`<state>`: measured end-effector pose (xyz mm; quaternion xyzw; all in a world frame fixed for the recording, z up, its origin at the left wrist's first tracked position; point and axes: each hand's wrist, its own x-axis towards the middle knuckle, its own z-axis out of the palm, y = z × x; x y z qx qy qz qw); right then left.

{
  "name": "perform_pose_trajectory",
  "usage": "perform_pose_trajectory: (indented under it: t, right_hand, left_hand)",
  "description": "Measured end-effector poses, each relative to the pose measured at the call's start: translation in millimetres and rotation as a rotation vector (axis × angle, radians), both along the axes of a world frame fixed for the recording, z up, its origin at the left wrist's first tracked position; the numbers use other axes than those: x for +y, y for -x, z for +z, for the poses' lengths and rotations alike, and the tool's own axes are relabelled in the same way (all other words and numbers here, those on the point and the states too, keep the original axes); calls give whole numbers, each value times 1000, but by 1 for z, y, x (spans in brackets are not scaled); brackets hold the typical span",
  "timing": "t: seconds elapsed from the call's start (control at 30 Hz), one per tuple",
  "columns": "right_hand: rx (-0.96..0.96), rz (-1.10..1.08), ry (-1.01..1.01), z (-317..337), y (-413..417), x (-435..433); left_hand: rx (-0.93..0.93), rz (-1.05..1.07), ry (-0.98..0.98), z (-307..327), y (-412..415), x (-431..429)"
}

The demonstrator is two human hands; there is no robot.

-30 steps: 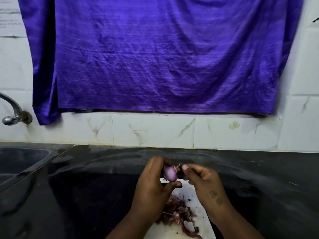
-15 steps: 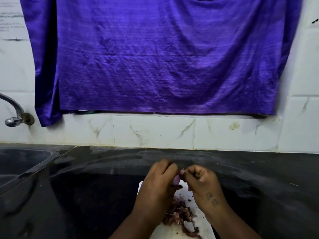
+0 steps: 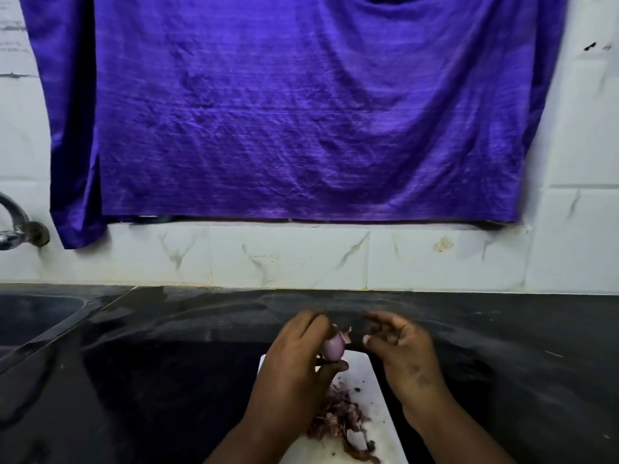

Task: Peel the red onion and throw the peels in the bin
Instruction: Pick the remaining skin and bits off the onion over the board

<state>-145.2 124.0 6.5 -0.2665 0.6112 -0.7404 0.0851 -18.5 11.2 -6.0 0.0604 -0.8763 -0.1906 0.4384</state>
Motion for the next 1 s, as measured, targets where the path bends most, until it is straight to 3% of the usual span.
perform_pose_trajectory:
  t: [0.23, 0.53, 0.73, 0.83, 0.93, 1.0]
  right_hand:
    - [620, 162, -117, -1, -3, 3]
    - [766, -5, -164, -4, 3, 4]
    - [957, -143, -371, -7, 0, 0]
    - [856, -186, -422, -13, 3, -4]
    - [463, -90, -330, -19, 18, -5]
    - [321, -28, -311, -20, 22, -3]
  left_hand:
    - [82, -79, -255, 3, -7, -10]
    - [27, -168, -326, 1, -8, -5]
    - [13, -190, -341, 0, -6, -5]
    - [4, -204, -298, 1, -5, 0]
    - [24, -215, -309, 2, -5, 3]
    - [61, -196, -355, 4, -6, 1]
